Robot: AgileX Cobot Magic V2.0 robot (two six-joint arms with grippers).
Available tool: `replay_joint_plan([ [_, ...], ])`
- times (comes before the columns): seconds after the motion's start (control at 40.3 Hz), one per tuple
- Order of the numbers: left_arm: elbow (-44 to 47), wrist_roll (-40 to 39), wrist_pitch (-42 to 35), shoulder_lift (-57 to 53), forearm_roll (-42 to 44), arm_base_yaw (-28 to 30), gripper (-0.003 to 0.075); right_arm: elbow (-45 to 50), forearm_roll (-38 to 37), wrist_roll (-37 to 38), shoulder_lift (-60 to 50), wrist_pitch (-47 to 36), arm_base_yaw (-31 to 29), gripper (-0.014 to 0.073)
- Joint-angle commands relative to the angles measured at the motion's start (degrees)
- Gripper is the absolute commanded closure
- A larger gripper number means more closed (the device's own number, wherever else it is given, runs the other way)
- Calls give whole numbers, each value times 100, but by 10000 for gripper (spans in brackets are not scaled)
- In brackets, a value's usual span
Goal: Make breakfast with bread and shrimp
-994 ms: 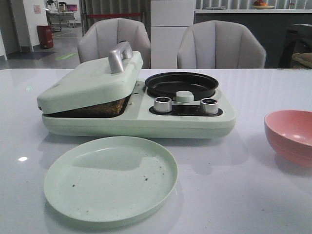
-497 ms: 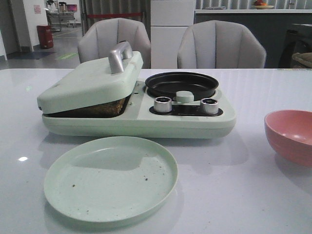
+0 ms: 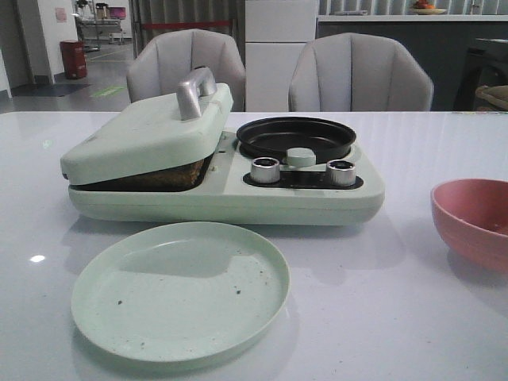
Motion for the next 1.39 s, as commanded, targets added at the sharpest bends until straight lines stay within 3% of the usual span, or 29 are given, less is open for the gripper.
replay_joint_plan([
  [0.0, -146, 34, -166, -34, -304, -48, 621, -199, 0, -37, 90, -414, -11, 69],
  [0.099, -146, 34, -166, -34, -304, -48, 621, -199, 0, -37, 306, -509, -11, 99],
  [0.298, -146, 34, -166, -34, -304, -48, 621, -217, 0, -37, 357, -522, -11, 337],
  [0.447, -146, 34, -166, -34, -304, -48, 621, -217, 0, -37, 357, -522, -11, 447],
  [1.118, -146, 34, -166, -34, -304, -48, 621, -507, 221, -32, 345, -471, 18, 458],
  [1.366, -146, 34, -166, -34, -304, -48, 621, -1777, -724, -32, 284, 87, 753, 458],
])
